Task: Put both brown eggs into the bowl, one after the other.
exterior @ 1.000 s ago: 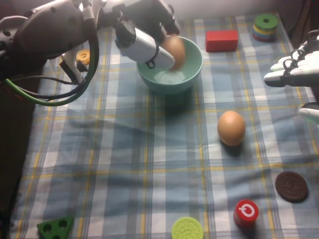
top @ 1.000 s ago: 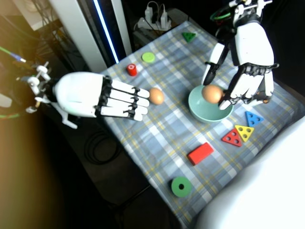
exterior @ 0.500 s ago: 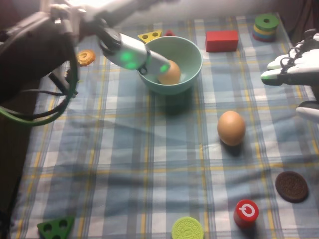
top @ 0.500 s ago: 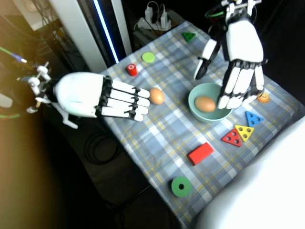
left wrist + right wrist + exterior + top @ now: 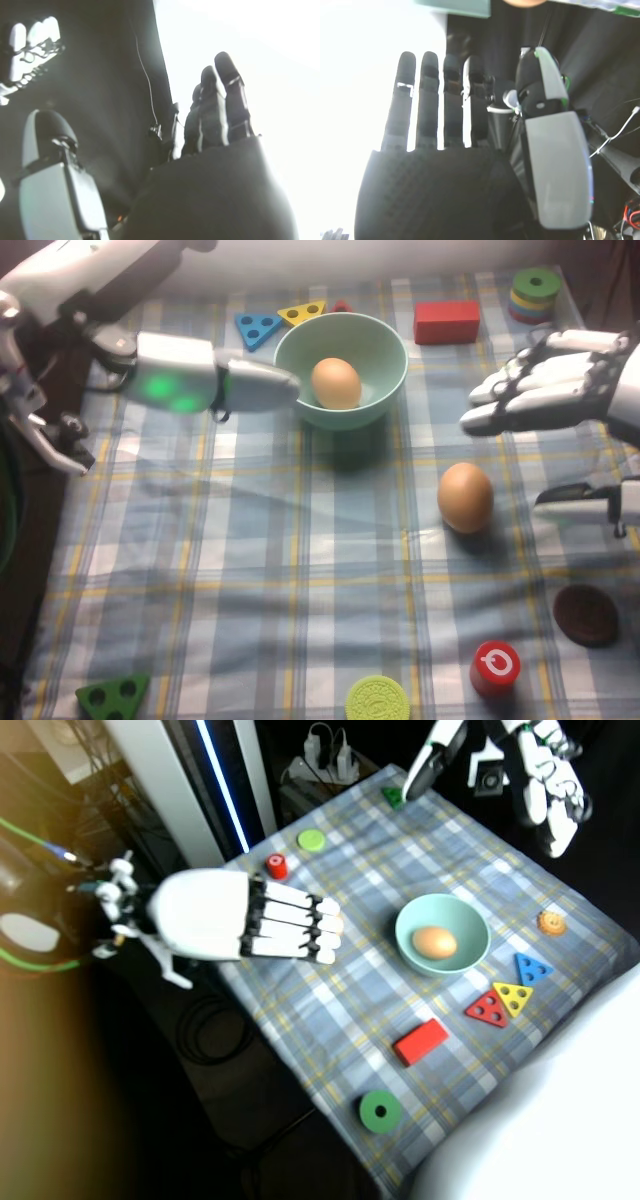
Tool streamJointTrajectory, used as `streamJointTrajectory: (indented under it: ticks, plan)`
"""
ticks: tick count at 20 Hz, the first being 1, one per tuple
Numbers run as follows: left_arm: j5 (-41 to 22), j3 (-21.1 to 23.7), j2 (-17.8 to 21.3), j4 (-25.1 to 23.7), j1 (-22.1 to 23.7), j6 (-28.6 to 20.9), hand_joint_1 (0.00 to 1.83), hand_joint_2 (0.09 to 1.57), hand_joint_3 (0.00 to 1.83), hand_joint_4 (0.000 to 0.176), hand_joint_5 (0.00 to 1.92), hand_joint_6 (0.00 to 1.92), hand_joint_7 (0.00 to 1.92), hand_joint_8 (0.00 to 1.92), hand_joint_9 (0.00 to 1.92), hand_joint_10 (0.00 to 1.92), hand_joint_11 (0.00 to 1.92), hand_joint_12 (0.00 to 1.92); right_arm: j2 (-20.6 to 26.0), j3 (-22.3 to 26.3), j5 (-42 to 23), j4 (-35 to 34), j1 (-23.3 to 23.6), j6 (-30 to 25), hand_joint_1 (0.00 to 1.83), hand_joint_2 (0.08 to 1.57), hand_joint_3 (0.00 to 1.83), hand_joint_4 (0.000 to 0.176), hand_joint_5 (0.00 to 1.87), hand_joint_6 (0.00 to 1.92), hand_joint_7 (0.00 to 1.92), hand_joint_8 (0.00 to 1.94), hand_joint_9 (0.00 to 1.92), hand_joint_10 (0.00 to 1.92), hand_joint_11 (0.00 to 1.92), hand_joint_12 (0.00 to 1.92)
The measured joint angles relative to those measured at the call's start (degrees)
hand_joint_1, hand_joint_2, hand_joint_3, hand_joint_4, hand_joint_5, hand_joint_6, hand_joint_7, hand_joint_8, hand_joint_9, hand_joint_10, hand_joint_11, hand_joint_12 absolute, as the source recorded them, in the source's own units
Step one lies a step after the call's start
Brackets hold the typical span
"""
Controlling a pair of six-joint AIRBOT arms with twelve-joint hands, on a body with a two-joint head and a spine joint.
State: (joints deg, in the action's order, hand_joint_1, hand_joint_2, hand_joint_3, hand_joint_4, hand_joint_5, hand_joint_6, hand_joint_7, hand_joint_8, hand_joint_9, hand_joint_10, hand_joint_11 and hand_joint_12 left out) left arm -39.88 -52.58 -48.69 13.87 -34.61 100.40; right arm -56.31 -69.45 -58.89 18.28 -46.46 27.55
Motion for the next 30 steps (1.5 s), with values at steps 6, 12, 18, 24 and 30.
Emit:
streamJointTrajectory:
  ticks: [6, 12, 18, 24, 30]
  plan:
    - [-7.34, 3.30, 3.69, 2.84, -5.33, -0.20, 0.83, 0.85, 0.00, 0.176, 0.09, 0.00, 0.18, 0.00, 0.23, 0.00, 0.00, 0.71, -3.19, -2.14, 4.79, 7.39, 4.24, -3.04, 1.14, 1.02, 0.00, 0.000, 0.54, 0.01, 0.57, 0.02, 0.61, 0.03, 0.21, 1.15]
    - [-7.93, 3.37, 3.69, 3.04, -5.33, -0.44, 0.68, 0.87, 0.00, 0.176, 0.14, 0.00, 0.24, 0.00, 0.29, 0.01, 0.00, 0.86, -5.03, -3.17, 8.15, 13.00, 6.93, -4.39, 1.09, 1.05, 0.00, 0.048, 0.50, 0.00, 0.50, 0.00, 0.75, 0.04, 0.57, 1.08]
    - [-9.31, 3.37, 3.69, 3.50, -5.79, -0.87, 0.72, 0.85, 0.00, 0.171, 0.19, 0.00, 0.27, 0.00, 0.33, 0.01, 0.00, 1.07, -5.33, -3.43, 9.79, 14.27, 6.93, -5.49, 1.37, 1.07, 0.00, 0.000, 0.79, 0.01, 1.03, 0.88, 1.11, 0.17, 0.72, 1.16]
    - [-11.13, 3.37, 3.69, 4.61, -6.67, -0.94, 0.73, 0.86, 0.00, 0.176, 0.19, 0.00, 0.29, 0.01, 0.32, 0.01, 0.00, 0.98, -5.49, -3.43, 9.60, 13.70, 6.93, -6.12, 1.27, 1.13, 0.00, 0.000, 0.82, 1.13, 1.06, 0.97, 1.01, 1.07, 0.94, 1.38]
    - [-10.95, 3.37, 3.69, 5.44, -7.41, -0.94, 0.76, 0.85, 0.00, 0.175, 0.20, 0.00, 0.30, 0.00, 0.34, 0.00, 0.00, 0.98, -4.42, -3.43, 4.46, 7.98, 6.93, -5.16, 1.24, 1.13, 0.00, 0.000, 0.88, 1.00, 1.00, 1.16, 0.87, 1.31, 0.76, 1.54]
